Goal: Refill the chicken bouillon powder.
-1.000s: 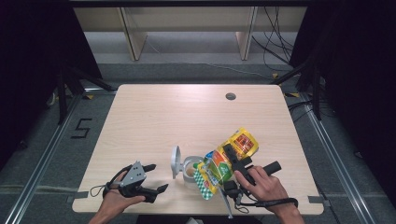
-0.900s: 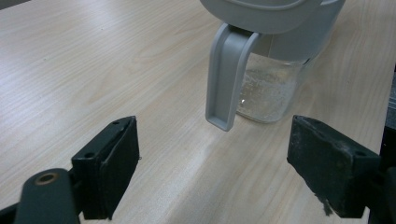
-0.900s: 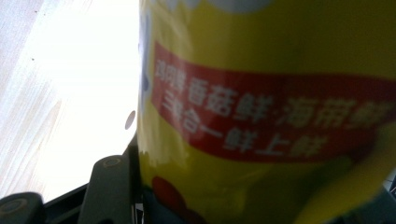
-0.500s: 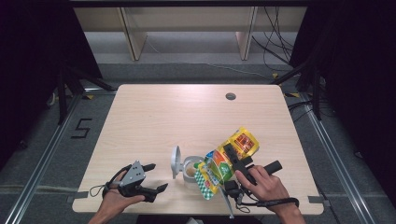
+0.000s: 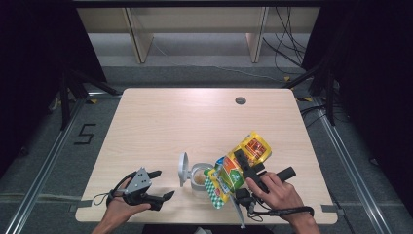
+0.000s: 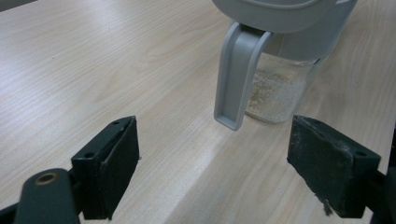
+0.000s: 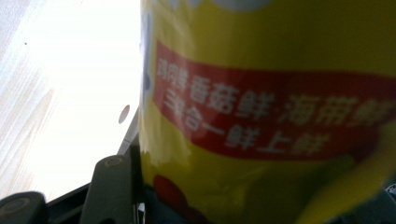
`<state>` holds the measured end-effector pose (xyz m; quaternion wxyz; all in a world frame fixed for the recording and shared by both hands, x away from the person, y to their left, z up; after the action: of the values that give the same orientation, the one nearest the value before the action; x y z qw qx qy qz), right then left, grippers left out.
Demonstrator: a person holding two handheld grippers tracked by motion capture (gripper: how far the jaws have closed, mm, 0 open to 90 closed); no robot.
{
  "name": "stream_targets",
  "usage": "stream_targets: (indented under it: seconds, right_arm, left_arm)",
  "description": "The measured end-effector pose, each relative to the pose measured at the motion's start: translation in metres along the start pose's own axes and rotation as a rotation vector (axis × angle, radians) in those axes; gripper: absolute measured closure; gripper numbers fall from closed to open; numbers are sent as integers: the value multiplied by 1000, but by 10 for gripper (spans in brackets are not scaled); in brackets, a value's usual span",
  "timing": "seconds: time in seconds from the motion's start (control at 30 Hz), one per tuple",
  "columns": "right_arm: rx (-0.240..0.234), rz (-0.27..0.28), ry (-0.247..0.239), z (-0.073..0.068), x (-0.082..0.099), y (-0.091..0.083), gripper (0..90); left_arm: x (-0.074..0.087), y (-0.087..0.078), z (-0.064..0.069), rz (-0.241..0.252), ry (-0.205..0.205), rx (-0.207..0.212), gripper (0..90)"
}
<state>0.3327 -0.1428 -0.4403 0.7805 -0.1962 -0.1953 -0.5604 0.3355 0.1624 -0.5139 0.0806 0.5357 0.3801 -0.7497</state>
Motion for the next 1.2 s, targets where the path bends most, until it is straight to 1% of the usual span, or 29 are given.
stream_targets:
  seconds: [0.03, 0.1, 0.17, 0.2, 0.23, 0.27, 0.37, 0.4, 0.43, 0.47, 0.5, 0.53, 0.57, 0.67, 0.7, 0.73, 0.77, 0.8, 0.83, 0.87, 0.9, 0.93, 0.97, 1.0, 1.03, 1.07, 1.1, 1.13, 1.2]
  right_arm:
    - [-9, -1, -16, 1, 0, 0, 443]
    - [-8, -4, -15, 1, 0, 0, 444]
    - [-11, -3, -14, 1, 0, -1, 453]
    - [3, 8, -13, 1, 1, 0, 458]
    - [3, 8, -13, 1, 1, 0, 458]
    - [1, 9, -13, 1, 1, 0, 459]
    - [-19, -5, -5, 0, 1, -1, 461]
    - [0, 2, 7, -1, 1, -1, 461]
    - [4, 8, 10, -1, 1, 0, 461]
    - [-9, 9, 11, -1, 1, 0, 462]
    - [-40, -3, 1, -1, 1, -2, 462]
    - [3, 11, 2, 0, 1, 0, 462]
    - [2, 10, 32, -3, 1, 0, 462]
    - [6, 9, 29, -3, 2, -1, 463]
    - [8, 3, 42, -3, 2, -1, 463]
    - [8, 2, 40, -3, 2, -1, 463]
    - [-7, -4, 37, -3, 2, -1, 463]
    - [4, -4, 46, -4, 3, -2, 463]
    - [5, 6, 23, -2, 2, -1, 463]
    - [-14, 9, 13, -1, 2, -1, 463]
    - [-47, -11, 27, -3, 3, -3, 463]
    - [-44, -1, 6, -2, 2, -2, 463]
    - [-45, -2, 6, -2, 2, -2, 463]
    - [-30, 3, -10, 0, 2, -2, 463]
    - [14, 20, -7, 0, 1, -1, 464]
    - [-33, -6, 9, -1, 2, -3, 463]
    - [-31, -1, -1, 0, 2, -3, 463]
    - [-33, 4, -2, 0, 2, -2, 463]
    - [-39, 4, -1, 1, 2, -3, 463]
  left_arm:
    - [0, 0, 0, 0, 3, -1, 164]
    - [0, 0, 0, -2, 1, -6, 164]
    - [0, 0, 0, -1, 5, 1, 164]
    - [0, 0, 0, 4, 8, 3, 164]
    - [0, 0, 0, 4, 8, 3, 163]
    - [-1, 0, -1, -4, 38, 3, 163]
    - [-1, 0, -1, -7, 37, -1, 163]
    - [-1, 0, -1, -6, 37, 4, 164]
    - [-1, 0, -1, -5, 36, 2, 164]
    - [-1, 0, -1, -5, 36, 3, 164]
    - [-1, 0, -1, -5, 36, 3, 164]
    - [-1, 0, -1, -4, 36, 3, 163]
    - [0, 0, 0, -3, 2, 0, 164]
    - [0, 0, 0, -2, 2, 0, 164]
    - [0, 0, 0, -2, 3, 0, 164]
    - [0, 0, 0, -2, 2, 0, 163]
    - [0, 0, 0, -4, 2, -6, 163]
    - [0, 0, 0, -2, 3, 0, 164]
    - [0, 0, 0, -4, 3, 1, 163]
    - [0, 0, 0, -3, 2, 1, 164]
    - [0, 0, 0, -5, 4, -6, 164]
    - [0, 0, -1, -3, 9, -4, 164]
    - [-1, 0, -2, -3, 36, 1, 163]
    - [0, 0, 0, -2, 1, 0, 164]
    - [0, 0, -1, -2, 10, 0, 163]
    - [0, -1, -1, -5, 15, -2, 164]
    - [0, 0, -1, -3, 3, -3, 164]
    - [0, -1, -2, -5, 24, -4, 163]
    - [0, -1, -1, 0, 21, -2, 163]
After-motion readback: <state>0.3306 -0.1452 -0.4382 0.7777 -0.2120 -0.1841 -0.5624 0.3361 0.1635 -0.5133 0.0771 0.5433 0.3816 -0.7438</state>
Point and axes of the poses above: each handheld gripper's, and its own axes: y roughly forward along the jaws, x roughly out of its underside, z roughly to its right, the point moved 4 cm from there along y, roughly forward along the jaws, and after that the axes turned 8 degrees about -y, right-handed, at the moved point
